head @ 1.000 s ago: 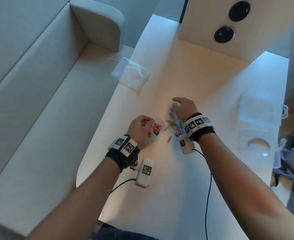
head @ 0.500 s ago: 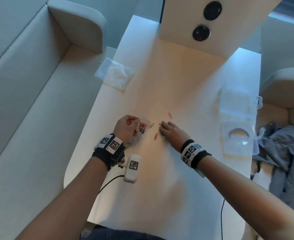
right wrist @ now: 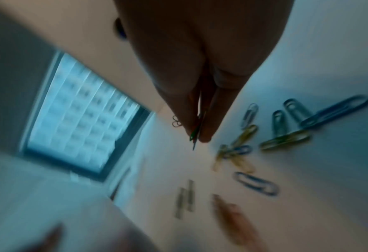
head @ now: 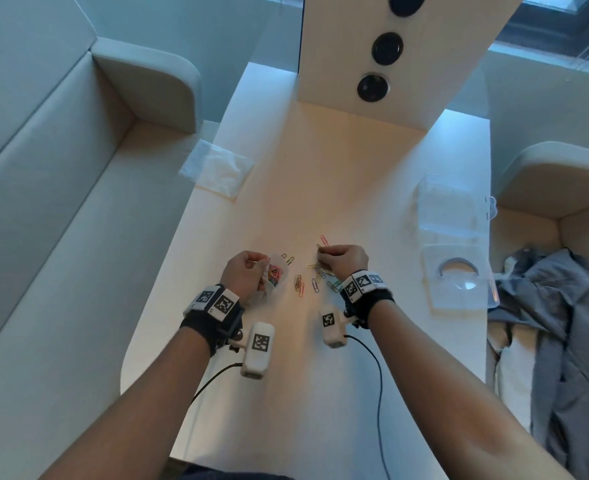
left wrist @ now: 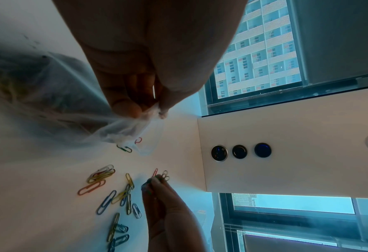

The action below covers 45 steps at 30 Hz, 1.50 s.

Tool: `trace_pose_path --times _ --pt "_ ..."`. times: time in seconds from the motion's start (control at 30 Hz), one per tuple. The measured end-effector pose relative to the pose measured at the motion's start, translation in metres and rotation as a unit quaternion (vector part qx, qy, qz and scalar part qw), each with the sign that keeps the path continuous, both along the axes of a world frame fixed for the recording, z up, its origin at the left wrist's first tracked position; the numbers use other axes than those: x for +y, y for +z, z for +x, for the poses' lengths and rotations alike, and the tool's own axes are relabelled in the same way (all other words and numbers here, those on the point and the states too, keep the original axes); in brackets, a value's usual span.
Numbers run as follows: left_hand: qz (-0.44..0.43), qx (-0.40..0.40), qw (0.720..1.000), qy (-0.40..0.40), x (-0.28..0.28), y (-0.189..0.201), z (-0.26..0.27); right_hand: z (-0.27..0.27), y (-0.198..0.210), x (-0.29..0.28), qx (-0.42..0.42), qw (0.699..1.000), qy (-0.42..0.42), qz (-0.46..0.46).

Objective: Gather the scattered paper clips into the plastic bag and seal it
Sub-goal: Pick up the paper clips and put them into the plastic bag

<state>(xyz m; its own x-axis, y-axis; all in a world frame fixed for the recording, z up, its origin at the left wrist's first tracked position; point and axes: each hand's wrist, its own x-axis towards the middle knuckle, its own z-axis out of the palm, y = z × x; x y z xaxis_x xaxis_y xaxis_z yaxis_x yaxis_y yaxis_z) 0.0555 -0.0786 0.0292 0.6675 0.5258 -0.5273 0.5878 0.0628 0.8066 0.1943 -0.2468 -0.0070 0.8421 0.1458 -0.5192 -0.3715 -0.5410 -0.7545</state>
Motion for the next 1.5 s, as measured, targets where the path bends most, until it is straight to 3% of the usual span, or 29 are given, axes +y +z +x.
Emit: trace_pose_path --times 0.07,0.13,0.2,0.27,0.33,0.43,0.57,0.7,0.9,1.0,1.1,1.2,1.3,1.4,1.5 --pt "0.002 0.001 1.0 0.005 0.0 0.0 0.001 -0.004 0.013 0.001 0.102 0.982 -0.076 0.137" --pt "0.001 0.005 1.0 0.007 -0.001 0.0 0.003 -0.009 0.028 0.004 0.17 0.943 -0.123 0.259" --pt "0.004 0.005 1.0 0.008 -0.004 0.001 0.005 -0.017 0.041 0.008 0.204 0.916 -0.119 0.323" --pt "0.008 0.006 1.0 0.006 -0.008 0.001 0.007 -0.026 0.05 0.014 0.218 0.908 -0.092 0.345" --pt "0.009 0.003 1.0 0.004 -0.012 0.001 0.007 -0.035 0.053 0.02 0.197 0.928 -0.054 0.311" --pt "0.012 -0.002 1.0 0.001 -0.016 0.001 0.008 -0.047 0.047 0.029 0.11 0.978 0.049 0.172" --pt "0.026 0.001 1.0 -0.017 -0.015 -0.004 0.007 -0.053 0.046 0.036 0.031 0.986 0.163 0.031" --pt "0.023 -0.007 1.0 -0.018 -0.016 -0.001 0.008 -0.056 0.058 0.04 -0.066 0.958 0.276 -0.051" --pt "0.025 -0.022 0.999 -0.037 -0.012 -0.003 0.004 -0.067 0.064 0.053 -0.206 0.891 0.347 -0.207" --pt "0.018 -0.039 0.998 -0.042 -0.01 -0.002 0.001 -0.071 0.071 0.057 -0.22 0.839 0.43 -0.251" --pt "0.018 -0.042 0.998 -0.038 -0.004 -0.002 -0.003 -0.066 0.081 0.055 -0.201 0.818 0.492 -0.223" --pt "-0.002 -0.053 0.998 -0.032 0.002 0.003 -0.005 -0.056 0.085 0.044 -0.204 0.862 0.457 -0.081" --pt "-0.018 -0.062 0.998 -0.014 0.01 0.006 -0.011 -0.03 0.076 0.031 -0.205 0.938 0.281 0.014" --pt "-0.017 -0.059 0.998 0.002 0.023 0.006 -0.025 0.009 0.047 0.023 -0.202 0.951 0.207 -0.106" --pt "-0.02 -0.058 0.998 0.018 0.033 0.005 -0.04 0.018 0.007 0.027 -0.124 0.905 0.305 -0.269"
